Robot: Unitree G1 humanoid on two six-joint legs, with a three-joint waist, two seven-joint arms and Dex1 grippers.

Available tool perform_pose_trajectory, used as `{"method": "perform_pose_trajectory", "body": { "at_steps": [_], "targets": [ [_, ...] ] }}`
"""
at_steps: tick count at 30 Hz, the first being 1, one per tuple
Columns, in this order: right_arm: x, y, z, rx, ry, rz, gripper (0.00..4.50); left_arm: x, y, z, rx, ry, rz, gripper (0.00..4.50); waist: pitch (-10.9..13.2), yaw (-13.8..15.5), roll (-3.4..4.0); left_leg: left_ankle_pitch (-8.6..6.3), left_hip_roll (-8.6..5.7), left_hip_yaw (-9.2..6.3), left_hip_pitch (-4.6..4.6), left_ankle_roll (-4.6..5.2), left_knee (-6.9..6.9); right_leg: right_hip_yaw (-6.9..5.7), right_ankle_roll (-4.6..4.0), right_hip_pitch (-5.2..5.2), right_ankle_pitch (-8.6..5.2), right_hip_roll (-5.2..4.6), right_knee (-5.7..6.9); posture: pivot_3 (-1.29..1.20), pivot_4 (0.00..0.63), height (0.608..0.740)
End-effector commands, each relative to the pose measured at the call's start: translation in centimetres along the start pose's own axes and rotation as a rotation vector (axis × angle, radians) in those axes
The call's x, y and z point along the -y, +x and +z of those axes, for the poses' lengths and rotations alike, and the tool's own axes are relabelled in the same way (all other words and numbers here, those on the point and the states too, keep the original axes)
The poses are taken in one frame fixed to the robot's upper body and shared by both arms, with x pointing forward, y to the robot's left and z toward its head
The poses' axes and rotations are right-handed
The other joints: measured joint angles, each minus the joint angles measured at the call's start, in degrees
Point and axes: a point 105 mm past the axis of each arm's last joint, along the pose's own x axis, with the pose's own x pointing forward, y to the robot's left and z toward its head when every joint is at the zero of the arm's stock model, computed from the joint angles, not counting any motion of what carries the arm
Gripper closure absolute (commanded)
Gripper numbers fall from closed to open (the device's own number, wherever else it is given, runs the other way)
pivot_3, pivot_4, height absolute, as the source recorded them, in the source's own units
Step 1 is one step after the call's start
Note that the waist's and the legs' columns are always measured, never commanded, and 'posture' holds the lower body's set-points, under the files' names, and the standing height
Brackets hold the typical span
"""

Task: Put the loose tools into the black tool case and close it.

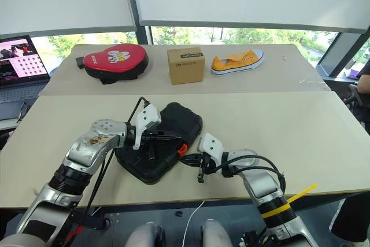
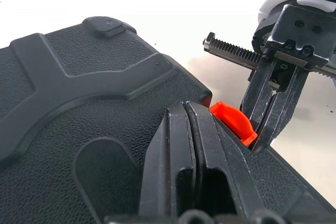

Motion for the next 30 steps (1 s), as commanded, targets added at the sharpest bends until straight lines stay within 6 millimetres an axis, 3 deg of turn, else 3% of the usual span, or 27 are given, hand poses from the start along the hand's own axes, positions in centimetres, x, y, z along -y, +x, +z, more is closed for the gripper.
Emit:
{"method": "perform_pose_trajectory", "body": {
  "at_steps": [1, 10, 20, 26, 30],
  "targets": [
    [1.3, -0.3, 3.0, 0.061, -0.148, -0.045, 4.50, 1.6, 0.4, -6.8, -0.218, -0.194, -0.030, 4.39, 0.0, 0.0, 0.00, 0.00, 0.00, 0.00, -0.02, 0.00, 0.00, 0.00, 0.00, -0.01, 0.00, -0.01, 0.00, 0.00, 0.150, 0.740],
    [1.2, 0.5, 3.0, 0.057, -0.233, -0.033, 4.50, 1.8, 0.3, -7.1, -0.220, -0.208, -0.027, 4.39, 0.0, 0.0, 0.00, 0.00, 0.00, 0.00, -0.05, 0.00, -0.02, -0.02, -0.06, -0.04, -0.05, -0.01, -0.03, 0.00, 0.150, 0.740],
    [0.9, 0.6, 5.0, 0.147, -0.312, -0.030, 4.50, 1.9, 0.4, -7.3, -0.211, -0.219, -0.019, 4.39, 0.0, -0.1, 0.00, -0.01, 0.05, 0.01, -0.04, -0.01, -0.05, -0.01, -0.07, -0.05, -0.06, 0.00, -0.03, 0.00, 0.150, 0.740],
    [0.9, -1.6, 2.5, 0.048, -0.245, -0.030, 4.50, 1.2, -0.8, -4.8, -0.027, -0.183, 0.024, 4.39, 0.1, -0.1, 0.14, -0.01, 0.06, 0.03, -0.06, -0.02, -0.15, 0.00, -0.15, -0.11, -0.10, -0.06, -0.04, 0.00, 0.150, 0.740],
    [1.0, -4.3, 1.3, 0.015, -0.218, -0.061, 4.50, 0.7, -3.3, -2.6, 0.129, -0.070, 0.090, 3.43, 0.2, -0.1, 0.29, 0.00, -0.01, 0.10, -0.05, -0.01, -0.51, 0.02, -0.08, -0.14, -0.10, -0.20, -0.27, 0.00, 0.150, 0.740]
  ]
}}
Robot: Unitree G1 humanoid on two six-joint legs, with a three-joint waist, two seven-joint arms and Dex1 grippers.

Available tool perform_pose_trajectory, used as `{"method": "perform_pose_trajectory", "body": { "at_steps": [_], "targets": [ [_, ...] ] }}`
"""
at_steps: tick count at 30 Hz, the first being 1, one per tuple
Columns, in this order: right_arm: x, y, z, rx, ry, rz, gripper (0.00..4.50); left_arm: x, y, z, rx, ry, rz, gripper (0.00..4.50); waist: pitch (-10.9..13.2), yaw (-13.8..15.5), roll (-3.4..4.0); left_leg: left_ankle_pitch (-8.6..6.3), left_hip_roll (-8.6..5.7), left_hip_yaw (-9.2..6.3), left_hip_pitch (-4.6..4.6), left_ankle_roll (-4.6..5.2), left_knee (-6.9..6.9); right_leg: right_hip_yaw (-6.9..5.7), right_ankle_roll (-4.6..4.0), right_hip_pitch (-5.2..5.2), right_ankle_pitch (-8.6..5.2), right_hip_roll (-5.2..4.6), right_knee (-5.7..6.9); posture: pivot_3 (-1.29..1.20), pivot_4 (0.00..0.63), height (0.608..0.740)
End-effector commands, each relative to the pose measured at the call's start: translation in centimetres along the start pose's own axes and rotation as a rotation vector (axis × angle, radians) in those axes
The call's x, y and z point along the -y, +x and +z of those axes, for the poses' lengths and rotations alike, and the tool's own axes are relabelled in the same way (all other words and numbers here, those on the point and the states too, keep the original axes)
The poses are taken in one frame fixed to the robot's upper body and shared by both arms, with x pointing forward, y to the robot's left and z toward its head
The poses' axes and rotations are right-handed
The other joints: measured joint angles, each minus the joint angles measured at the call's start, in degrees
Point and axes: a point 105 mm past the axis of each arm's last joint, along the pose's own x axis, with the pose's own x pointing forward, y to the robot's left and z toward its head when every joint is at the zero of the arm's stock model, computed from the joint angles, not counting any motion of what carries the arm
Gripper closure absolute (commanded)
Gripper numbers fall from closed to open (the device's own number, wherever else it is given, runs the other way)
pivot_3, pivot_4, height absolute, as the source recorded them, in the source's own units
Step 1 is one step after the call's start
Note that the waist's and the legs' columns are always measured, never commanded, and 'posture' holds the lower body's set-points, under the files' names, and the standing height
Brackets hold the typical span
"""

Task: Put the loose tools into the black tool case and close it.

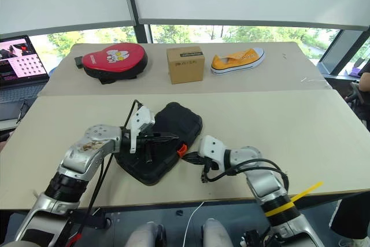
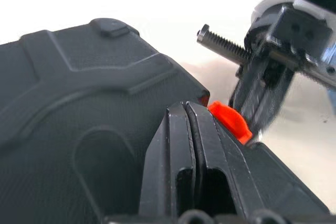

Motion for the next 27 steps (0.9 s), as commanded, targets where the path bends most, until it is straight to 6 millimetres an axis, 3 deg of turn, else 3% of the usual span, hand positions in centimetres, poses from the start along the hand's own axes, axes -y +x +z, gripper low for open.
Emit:
{"method": "perform_pose_trajectory", "body": {
  "at_steps": [1, 3, 5, 8, 9, 13, 15, 16, 17, 27],
  "targets": [
    [0.3, -2.8, 0.3, 0.013, -0.021, -0.033, 4.50, -0.1, -2.5, -1.6, 0.027, -0.019, 0.059, 2.94, 0.0, 0.0, -0.02, 0.00, 0.01, 0.01, -0.05, 0.00, -0.10, 0.00, -0.01, -0.05, -0.01, 0.00, -0.07, 0.00, 0.150, 0.740],
    [0.1, -4.5, -0.3, -0.013, -0.014, -0.040, 4.50, -0.4, -4.2, -0.2, 0.102, 0.035, 0.108, 2.36, 0.1, 0.0, 0.02, -0.04, 0.02, 0.03, -0.08, -0.07, -0.25, 0.00, -0.06, -0.14, -0.05, 0.01, -0.12, 0.00, 0.150, 0.740],
    [0.2, -6.6, -0.9, -0.039, -0.017, -0.068, 4.50, -0.9, -6.8, 1.1, 0.164, 0.075, 0.185, 1.48, 0.2, 0.1, 0.07, -0.07, 0.01, 0.02, -0.19, -0.12, -0.32, -0.05, -0.06, -0.28, -0.12, 0.04, -0.10, 0.00, 0.150, 0.740],
    [0.7, -8.6, -1.3, -0.051, -0.042, -0.116, 4.50, -1.1, -9.5, 1.1, 0.164, 0.102, 0.265, 0.50, 0.5, 0.2, 0.14, -0.06, 0.01, -0.01, -0.84, -0.14, -0.28, -0.07, -0.05, -0.90, -0.13, 0.10, -0.05, 0.00, 0.150, 0.740],
    [1.1, -9.6, -1.2, -0.039, -0.054, -0.143, 4.50, -1.2, -11.0, -0.1, 0.122, 0.080, 0.305, 0.03, 0.6, 0.3, 0.13, -0.06, -0.02, 0.00, -0.88, -0.14, -0.24, -0.07, 0.01, -0.91, -0.15, 0.11, -0.06, 0.00, 0.150, 0.740],
    [2.1, -12.8, -1.1, 0.026, -0.077, -0.212, 4.50, -0.6, -17.2, -4.7, -0.040, 0.025, 0.492, 0.03, 0.8, 0.4, 0.08, -0.15, -0.03, 0.02, -0.88, -0.31, -0.23, -0.08, 0.14, -0.82, -0.18, 0.05, -0.25, 0.00, 0.150, 0.740],
    [3.0, -14.0, -1.5, 0.014, -0.057, -0.280, 4.50, -0.1, -19.3, -6.4, -0.114, 0.043, 0.569, 0.03, 0.8, 0.3, 0.13, -0.17, -0.04, 0.09, -0.74, -0.34, -0.24, -0.10, 0.19, -0.75, -0.23, -0.02, -0.26, 0.00, 0.150, 0.740],
    [3.2, -14.3, -1.7, 0.012, -0.050, -0.290, 3.92, 0.2, -19.8, -7.0, -0.145, 0.046, 0.592, 0.00, 0.9, 0.3, 0.22, -0.18, -0.06, 0.12, -0.69, -0.34, -0.25, -0.08, 0.18, -0.70, -0.23, -0.07, -0.23, 0.00, 0.150, 0.740],
    [3.1, -14.5, -1.8, 0.010, -0.052, -0.278, 3.79, 0.4, -20.1, -7.3, -0.158, 0.064, 0.611, 0.00, 0.9, 0.4, 0.20, -0.17, -0.09, 0.14, -0.71, -0.34, -0.25, -0.07, 0.18, -0.73, -0.23, -0.09, -0.24, 0.00, 0.150, 0.740],
    [3.1, -15.9, -3.6, -0.024, -0.074, -0.297, 0.31, 1.5, -21.5, -7.2, -0.123, 0.072, 0.707, 0.00, 1.2, 2.1, -0.15, -0.19, -0.05, 0.24, -0.97, -0.42, -0.08, -0.24, 0.17, -0.83, -0.20, -0.65, -0.25, 0.00, 0.150, 0.740]
  ]
}}
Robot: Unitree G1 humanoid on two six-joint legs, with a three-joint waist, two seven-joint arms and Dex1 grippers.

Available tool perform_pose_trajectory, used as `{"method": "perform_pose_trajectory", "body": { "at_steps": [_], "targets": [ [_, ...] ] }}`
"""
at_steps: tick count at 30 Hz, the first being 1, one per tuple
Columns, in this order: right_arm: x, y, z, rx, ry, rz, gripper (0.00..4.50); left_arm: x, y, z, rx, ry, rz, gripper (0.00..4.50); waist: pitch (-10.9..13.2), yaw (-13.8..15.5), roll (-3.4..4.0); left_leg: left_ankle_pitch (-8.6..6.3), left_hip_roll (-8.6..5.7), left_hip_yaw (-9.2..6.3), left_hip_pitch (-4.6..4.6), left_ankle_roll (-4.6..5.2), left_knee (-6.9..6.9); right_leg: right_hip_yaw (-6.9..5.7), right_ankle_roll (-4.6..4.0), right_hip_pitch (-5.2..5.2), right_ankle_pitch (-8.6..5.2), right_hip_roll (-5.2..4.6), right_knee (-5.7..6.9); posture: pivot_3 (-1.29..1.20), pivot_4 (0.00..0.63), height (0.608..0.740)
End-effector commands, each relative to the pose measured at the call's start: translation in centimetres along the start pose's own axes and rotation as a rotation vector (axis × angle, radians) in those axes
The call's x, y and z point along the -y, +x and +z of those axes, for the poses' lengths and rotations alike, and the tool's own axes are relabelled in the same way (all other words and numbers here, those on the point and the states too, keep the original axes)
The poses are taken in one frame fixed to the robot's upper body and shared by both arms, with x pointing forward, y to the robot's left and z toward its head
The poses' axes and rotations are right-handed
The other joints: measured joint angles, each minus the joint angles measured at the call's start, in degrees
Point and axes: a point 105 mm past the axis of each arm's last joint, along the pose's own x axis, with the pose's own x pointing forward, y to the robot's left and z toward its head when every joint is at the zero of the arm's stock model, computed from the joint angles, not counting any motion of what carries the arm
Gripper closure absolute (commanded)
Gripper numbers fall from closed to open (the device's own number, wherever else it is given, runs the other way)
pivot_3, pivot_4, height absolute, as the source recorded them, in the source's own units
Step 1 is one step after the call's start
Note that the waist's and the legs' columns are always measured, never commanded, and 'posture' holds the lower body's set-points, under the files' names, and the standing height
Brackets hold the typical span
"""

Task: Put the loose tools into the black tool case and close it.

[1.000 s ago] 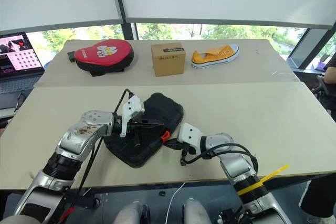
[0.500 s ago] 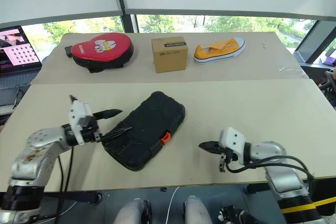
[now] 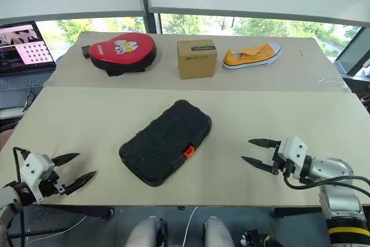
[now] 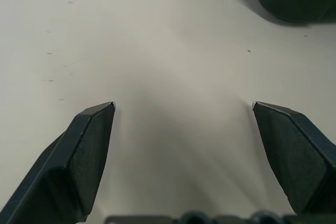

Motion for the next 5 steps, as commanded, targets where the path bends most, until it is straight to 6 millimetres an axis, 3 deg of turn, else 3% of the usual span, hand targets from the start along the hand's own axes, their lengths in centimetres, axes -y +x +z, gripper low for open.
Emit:
{"method": "perform_pose_trajectory", "body": {
  "at_steps": [1, 5],
  "targets": [
    [0.95, -0.90, 0.49, 0.007, -0.051, -0.024, 0.01, -0.35, -0.87, 1.05, 0.041, 0.034, 0.048, 0.00, 0.0, -0.1, 0.00, 0.00, -0.01, 0.02, 0.00, 0.00, -0.01, 0.00, 0.00, 0.00, 0.00, -0.02, 0.00, 0.00, 0.150, 0.740],
    [1.30, -0.53, 0.58, 0.026, -0.044, -0.028, 0.01, -0.48, -1.12, 1.53, 0.073, 0.054, 0.087, 0.00, 0.0, -0.4, 0.00, 0.00, -0.01, 0.05, 0.02, 0.00, 0.00, -0.01, 0.01, 0.02, 0.00, 0.01, 0.01, 0.00, 0.150, 0.740]
  ]
}}
